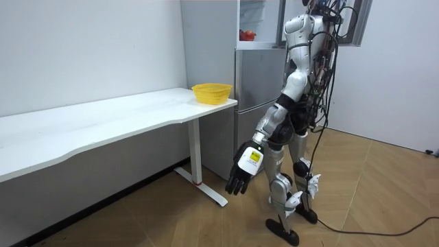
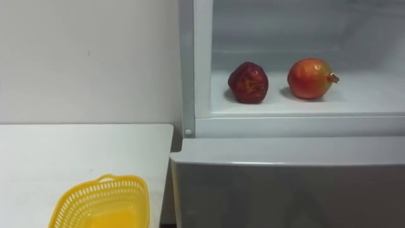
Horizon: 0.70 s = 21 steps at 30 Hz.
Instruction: Retrieve from the upper fridge
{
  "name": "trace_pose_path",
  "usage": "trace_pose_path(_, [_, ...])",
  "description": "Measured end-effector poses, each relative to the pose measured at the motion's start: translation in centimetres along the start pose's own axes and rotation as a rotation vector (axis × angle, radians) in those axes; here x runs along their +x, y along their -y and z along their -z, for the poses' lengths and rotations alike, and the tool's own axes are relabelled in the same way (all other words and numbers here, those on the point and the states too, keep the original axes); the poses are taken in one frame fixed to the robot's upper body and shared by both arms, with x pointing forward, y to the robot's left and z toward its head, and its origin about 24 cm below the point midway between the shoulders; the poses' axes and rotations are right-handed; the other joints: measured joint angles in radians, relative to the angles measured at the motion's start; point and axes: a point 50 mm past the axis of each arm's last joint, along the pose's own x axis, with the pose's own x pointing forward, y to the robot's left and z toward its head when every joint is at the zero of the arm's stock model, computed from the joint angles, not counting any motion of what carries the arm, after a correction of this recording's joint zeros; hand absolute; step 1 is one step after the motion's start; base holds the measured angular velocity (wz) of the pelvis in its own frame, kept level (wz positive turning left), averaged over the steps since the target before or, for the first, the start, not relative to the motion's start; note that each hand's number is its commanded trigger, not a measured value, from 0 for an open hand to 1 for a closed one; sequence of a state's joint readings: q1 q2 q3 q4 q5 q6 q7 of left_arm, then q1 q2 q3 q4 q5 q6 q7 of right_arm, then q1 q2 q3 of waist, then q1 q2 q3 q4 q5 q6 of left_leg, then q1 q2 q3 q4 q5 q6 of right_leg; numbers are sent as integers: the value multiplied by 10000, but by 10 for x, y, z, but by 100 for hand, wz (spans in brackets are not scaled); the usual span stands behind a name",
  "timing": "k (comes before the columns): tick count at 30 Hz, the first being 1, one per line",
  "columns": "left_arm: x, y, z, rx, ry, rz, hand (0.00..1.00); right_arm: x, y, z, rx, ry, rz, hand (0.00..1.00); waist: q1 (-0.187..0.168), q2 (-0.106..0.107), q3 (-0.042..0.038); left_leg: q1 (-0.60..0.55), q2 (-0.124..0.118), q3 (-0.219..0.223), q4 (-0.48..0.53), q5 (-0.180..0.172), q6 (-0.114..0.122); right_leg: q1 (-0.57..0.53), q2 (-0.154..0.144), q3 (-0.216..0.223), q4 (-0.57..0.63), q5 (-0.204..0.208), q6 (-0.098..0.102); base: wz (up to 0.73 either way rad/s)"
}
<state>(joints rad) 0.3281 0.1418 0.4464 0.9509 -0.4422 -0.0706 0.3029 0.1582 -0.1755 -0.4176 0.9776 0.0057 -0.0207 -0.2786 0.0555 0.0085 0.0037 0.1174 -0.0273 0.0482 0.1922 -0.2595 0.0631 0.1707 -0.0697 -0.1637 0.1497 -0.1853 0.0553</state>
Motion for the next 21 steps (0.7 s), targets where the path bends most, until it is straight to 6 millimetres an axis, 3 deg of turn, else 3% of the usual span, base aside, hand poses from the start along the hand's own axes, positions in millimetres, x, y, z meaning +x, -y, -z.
trace_pose_path(1, [0, 0, 4, 273, -130, 116, 0, 0, 0, -7, 82, 282, 48, 0, -2, 18, 5, 0, 4, 26, -11, 0, 0, -16, 0, -1, 0, 0, 0, -17])
trace_pose_path(4, [-4, 10, 25, 2052, -765, 1071, 0, -6, -2, -56, 603, 2454, 294, 0, -36, 135, 10, -42, 7, 268, -26, 4, 6, -166, -2, 147, 0, 0, 0, -21])
trace_pose_path(7, [-6, 16, 30, 3191, -872, 1738, 0, -20, -7, -89, 792, 4123, 132, 0, -183, 198, -14, -67, 12, 300, -42, 4, 5, -210, 4, 121, 11, 0, 0, -7])
trace_pose_path(9, [-8, 23, 33, 3895, -870, 2360, 0, -39, -14, -123, 1119, 5748, -186, 0, -293, 153, -32, -192, -11, 345, -36, 64, -1, -364, 0, 140, 29, 1, -1, -6])
trace_pose_path(12, [-10, 29, 35, 4701, -752, 3015, 0, -60, -11, -150, 1654, 7252, -173, 0, -275, -1, -84, -184, -8, 517, -29, 84, -5, -439, 4, 250, 29, 1, -2, -8])
trace_pose_path(14, [-11, 32, 36, 5103, -746, 3363, 0, -77, -8, -170, 1815, 8482, -128, 0, -324, -44, -66, -219, 16, 550, -29, 85, -3, -440, -3, 258, 23, 1, -2, -8])
trace_pose_path(17, [-12, 37, 37, 5685, -682, 3796, 0, -95, -9, -187, 1736, 9817, -75, 0, -420, -150, -74, -197, 41, 601, -28, 85, -3, -431, -4, 274, 29, 2, -3, -1])
trace_pose_path(21, [-14, 42, 38, 6373, -543, 4078, 0, -109, -14, -194, 1556, 10609, -168, 0, -511, -234, -33, -213, 51, 620, -29, 84, -3, -461, 7, 275, 35, 14, -21, -4])
